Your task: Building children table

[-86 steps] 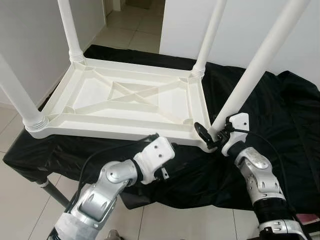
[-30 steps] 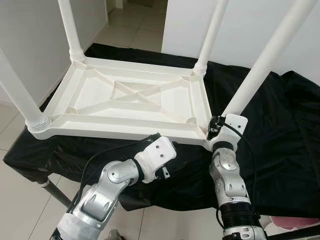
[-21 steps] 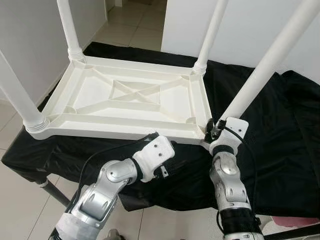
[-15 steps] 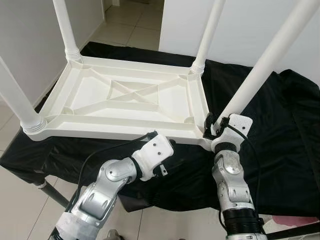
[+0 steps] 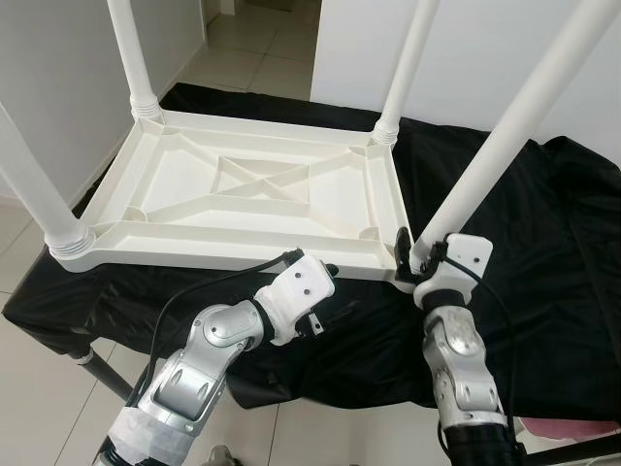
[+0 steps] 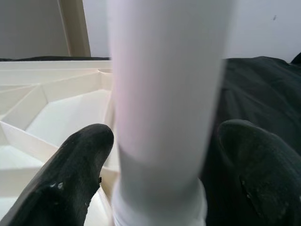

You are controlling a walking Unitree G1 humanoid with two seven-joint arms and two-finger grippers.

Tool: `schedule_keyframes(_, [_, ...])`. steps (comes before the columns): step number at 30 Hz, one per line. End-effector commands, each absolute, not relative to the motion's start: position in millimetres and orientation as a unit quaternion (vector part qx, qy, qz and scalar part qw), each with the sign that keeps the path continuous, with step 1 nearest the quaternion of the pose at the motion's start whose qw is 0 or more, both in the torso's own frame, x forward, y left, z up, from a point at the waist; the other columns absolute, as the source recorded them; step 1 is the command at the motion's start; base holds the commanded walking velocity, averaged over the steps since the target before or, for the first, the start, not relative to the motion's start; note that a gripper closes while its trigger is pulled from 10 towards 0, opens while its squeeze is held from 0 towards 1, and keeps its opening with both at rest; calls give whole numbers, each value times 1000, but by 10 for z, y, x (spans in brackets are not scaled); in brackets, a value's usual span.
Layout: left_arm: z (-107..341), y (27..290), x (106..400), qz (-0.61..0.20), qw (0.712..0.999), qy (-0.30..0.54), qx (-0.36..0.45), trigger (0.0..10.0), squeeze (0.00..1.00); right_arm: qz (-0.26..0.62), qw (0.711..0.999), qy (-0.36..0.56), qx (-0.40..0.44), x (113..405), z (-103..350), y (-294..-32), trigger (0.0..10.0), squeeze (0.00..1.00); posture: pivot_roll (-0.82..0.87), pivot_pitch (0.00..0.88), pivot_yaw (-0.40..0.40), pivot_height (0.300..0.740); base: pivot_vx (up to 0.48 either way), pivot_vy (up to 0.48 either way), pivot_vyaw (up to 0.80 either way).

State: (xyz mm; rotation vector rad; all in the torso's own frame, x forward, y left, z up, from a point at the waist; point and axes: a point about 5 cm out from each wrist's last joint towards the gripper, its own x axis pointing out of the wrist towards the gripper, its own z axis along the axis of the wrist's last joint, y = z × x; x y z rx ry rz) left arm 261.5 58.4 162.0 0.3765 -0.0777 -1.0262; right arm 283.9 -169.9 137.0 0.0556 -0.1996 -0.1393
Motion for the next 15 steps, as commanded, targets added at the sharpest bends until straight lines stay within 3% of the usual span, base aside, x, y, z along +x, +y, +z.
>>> schedule_keyframes(1, [1657,596,2657,-480,857,-47,182,10000,0,-72,991,-107,26,2795,1377,-1756,10000,0,10,40,-53,740,0,0,0])
schedule_keyframes(15, [1690,625,2772,-485,851,-53,194,10000,0,-52,994,-97,19,2585,1275,-1742,10000,0,-35,37,-48,740,0,0,0])
